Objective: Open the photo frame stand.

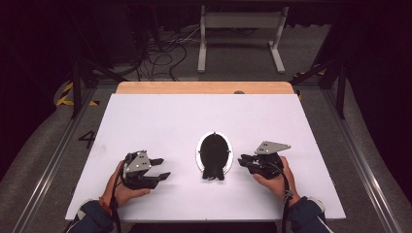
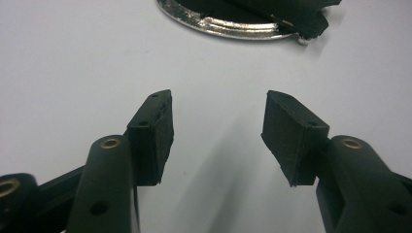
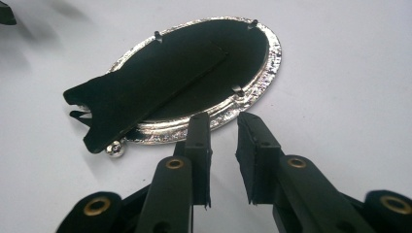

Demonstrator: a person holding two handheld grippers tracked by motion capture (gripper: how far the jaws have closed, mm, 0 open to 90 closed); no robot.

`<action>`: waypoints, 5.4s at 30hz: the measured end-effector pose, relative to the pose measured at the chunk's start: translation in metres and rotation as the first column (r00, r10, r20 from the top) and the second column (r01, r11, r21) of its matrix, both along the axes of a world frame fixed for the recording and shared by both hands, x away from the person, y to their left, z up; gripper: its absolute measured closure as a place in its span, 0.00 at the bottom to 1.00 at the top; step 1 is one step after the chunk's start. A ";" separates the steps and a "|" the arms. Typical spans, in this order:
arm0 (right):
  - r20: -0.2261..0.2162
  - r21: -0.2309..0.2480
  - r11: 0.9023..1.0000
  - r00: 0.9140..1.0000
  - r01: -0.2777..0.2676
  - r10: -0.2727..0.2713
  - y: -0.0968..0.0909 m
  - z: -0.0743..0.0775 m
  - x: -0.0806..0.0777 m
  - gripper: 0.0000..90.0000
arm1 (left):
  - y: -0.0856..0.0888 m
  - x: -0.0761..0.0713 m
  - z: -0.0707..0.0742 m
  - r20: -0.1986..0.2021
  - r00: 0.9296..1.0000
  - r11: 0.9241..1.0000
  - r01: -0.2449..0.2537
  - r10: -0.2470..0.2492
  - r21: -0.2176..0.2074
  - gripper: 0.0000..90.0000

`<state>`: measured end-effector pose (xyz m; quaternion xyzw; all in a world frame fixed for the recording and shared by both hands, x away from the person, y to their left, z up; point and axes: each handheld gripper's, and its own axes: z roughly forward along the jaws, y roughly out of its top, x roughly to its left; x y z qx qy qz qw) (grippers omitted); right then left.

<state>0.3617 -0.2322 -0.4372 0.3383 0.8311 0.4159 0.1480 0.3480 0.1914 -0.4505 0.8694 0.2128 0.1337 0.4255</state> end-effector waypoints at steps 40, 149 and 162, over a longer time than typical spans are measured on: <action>-0.138 -0.072 0.976 0.971 -0.208 0.196 0.043 -0.015 -0.023 0.64 | 0.029 -0.004 -0.012 -0.045 0.984 0.985 -0.174 0.174 0.013 0.24; -0.270 0.473 0.877 0.932 -0.089 0.240 0.049 -0.028 0.035 0.66 | -0.072 0.093 -0.011 -0.222 0.975 0.989 -0.035 0.003 -0.142 0.26; -0.214 0.453 0.874 0.930 -0.178 0.300 0.047 -0.022 0.030 0.72 | -0.092 0.097 -0.015 -0.323 0.938 0.980 0.067 -0.126 -0.188 0.29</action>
